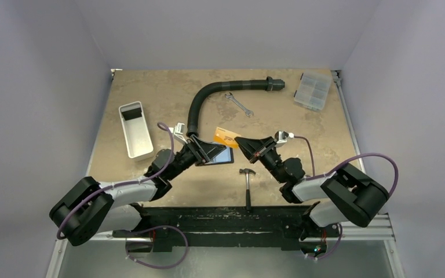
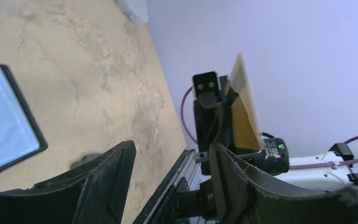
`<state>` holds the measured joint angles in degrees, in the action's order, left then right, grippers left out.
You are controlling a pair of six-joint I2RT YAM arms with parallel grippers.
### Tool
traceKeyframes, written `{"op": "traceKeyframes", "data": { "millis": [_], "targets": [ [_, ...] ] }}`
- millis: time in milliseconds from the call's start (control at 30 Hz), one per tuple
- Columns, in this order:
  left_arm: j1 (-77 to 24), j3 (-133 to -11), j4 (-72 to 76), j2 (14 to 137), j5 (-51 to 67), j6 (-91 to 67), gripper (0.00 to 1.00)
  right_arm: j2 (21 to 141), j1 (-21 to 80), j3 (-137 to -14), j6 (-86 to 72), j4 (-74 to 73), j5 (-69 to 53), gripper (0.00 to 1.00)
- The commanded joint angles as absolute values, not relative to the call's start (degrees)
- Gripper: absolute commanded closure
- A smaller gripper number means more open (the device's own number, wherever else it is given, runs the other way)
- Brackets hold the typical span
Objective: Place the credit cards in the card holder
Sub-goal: Insert the credit card into the card holder.
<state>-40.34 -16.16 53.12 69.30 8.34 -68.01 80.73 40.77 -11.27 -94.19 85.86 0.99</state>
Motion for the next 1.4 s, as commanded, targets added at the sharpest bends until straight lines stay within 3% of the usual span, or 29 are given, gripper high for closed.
{"op": "traceKeyframes", "data": {
  "millis": [0,167,300,500,933,1200,1367],
  "targets": [
    [-41.18,-16.83,69.37,71.26,7.41,-67.32,0.38,81.76,42.07,-10.70,-95.65,92.85,6.02,1.00],
    [-41.65,-13.40,70.49,69.91,8.05,-67.59,0.38,81.52,40.17,-7.73,-97.44,98.06,6.93,1.00],
    [-41.68,-9.10,73.41,63.78,6.83,-67.71,0.36,78.15,39.33,-8.54,-95.64,92.88,6.01,1.00],
    [-41.69,-12.76,70.32,61.64,6.57,-65.22,0.35,73.63,40.16,-12.12,-90.39,87.95,5.85,1.00],
    [-43.59,-12.79,100.22,76.67,7.50,-69.57,0.35,65.54,41.10,-14.51,-85.42,76.07,7.74,1.00],
    [-45.08,-14.62,97.52,75.06,6.75,-66.09,0.38,66.48,41.84,-14.69,-85.16,76.77,8.59,1.00],
    [-45.09,-16.75,87.72,71.25,7.83,-63.16,0.38,65.30,41.83,-16.22,-84.34,73.14,6.91,1.00]
  ]
}}
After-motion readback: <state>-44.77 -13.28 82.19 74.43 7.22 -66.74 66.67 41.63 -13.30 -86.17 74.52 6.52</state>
